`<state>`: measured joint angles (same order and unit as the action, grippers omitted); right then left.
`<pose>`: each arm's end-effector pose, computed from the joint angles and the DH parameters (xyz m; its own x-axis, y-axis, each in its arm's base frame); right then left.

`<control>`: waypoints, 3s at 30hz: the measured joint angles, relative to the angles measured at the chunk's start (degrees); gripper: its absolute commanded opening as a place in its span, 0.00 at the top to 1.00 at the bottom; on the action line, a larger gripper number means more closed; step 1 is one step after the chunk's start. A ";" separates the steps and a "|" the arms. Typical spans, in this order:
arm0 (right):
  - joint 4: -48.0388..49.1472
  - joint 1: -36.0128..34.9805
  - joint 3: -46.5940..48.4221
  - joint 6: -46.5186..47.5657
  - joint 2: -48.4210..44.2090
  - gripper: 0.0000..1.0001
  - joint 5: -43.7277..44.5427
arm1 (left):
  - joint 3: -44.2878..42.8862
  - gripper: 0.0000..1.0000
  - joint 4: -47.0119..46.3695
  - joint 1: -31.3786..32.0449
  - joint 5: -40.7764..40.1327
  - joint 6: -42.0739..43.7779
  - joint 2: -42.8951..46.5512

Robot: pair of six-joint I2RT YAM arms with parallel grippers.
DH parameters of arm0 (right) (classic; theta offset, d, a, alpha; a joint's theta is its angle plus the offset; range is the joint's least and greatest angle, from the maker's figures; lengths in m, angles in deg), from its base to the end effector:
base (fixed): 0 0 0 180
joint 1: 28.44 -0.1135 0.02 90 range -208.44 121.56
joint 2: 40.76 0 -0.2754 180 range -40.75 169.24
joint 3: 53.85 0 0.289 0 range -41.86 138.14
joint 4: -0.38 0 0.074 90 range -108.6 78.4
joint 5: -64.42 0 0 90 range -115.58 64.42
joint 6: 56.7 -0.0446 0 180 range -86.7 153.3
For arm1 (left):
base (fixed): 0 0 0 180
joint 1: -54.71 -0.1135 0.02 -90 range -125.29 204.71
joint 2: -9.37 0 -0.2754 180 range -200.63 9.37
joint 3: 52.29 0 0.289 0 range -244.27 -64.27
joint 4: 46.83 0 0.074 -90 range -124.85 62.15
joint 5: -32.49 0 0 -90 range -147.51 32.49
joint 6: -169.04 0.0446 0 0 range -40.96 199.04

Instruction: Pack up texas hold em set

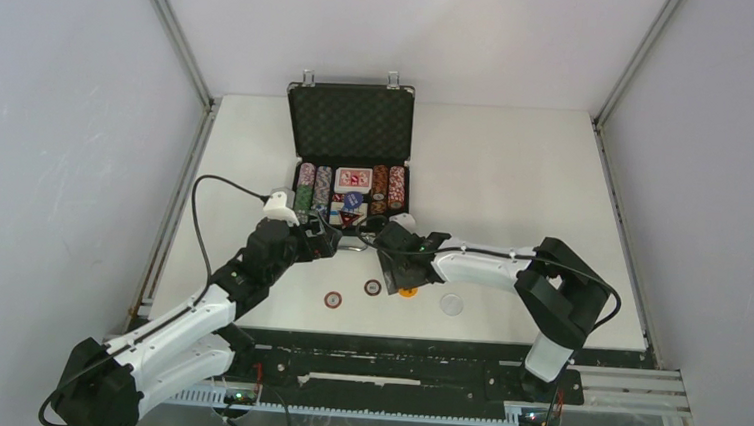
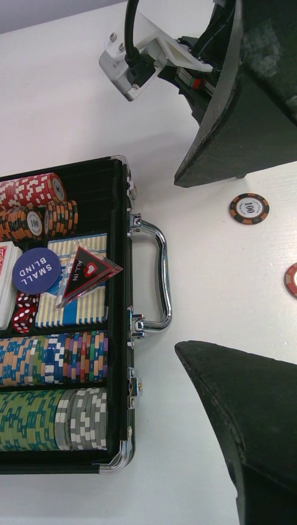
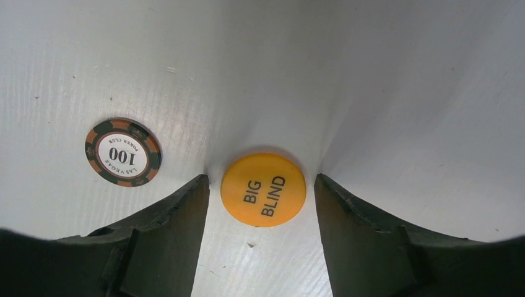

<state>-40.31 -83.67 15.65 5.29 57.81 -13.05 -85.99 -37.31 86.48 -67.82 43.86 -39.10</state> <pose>0.2100 0.2855 0.1351 -0.8289 -0.3901 -0.4010 -0.4189 0.9079 -0.0172 0.1949 -0.1113 0.1975 -0.5044 -0.3544 -0.7874 0.1085 0.8786 -0.4650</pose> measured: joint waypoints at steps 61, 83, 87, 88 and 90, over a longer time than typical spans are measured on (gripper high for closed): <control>-6.03 4.02 27.08 8.70 9.94 0.42 -1.88 | 0.00 0.02 0.02 -0.11 -0.17 -0.44 -0.26; -3.58 8.04 48.83 16.68 27.91 0.16 -4.63 | 0.39 0.02 0.11 -0.46 -2.01 -0.44 -0.70; -0.09 7.56 34.64 16.57 18.34 0.17 -1.16 | 0.39 0.02 0.09 -0.52 -1.99 -0.42 -0.79; 0.55 7.54 31.06 16.37 15.30 0.17 -0.28 | 0.39 0.01 0.07 -0.55 -1.97 -0.42 -0.79; 1.57 7.56 22.99 15.56 7.28 0.18 1.66 | 0.39 0.02 0.07 -0.57 -1.95 -0.42 -0.79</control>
<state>-38.73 -76.10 38.65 20.85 65.09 -11.39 -85.59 -37.25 85.91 -69.76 43.45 -39.89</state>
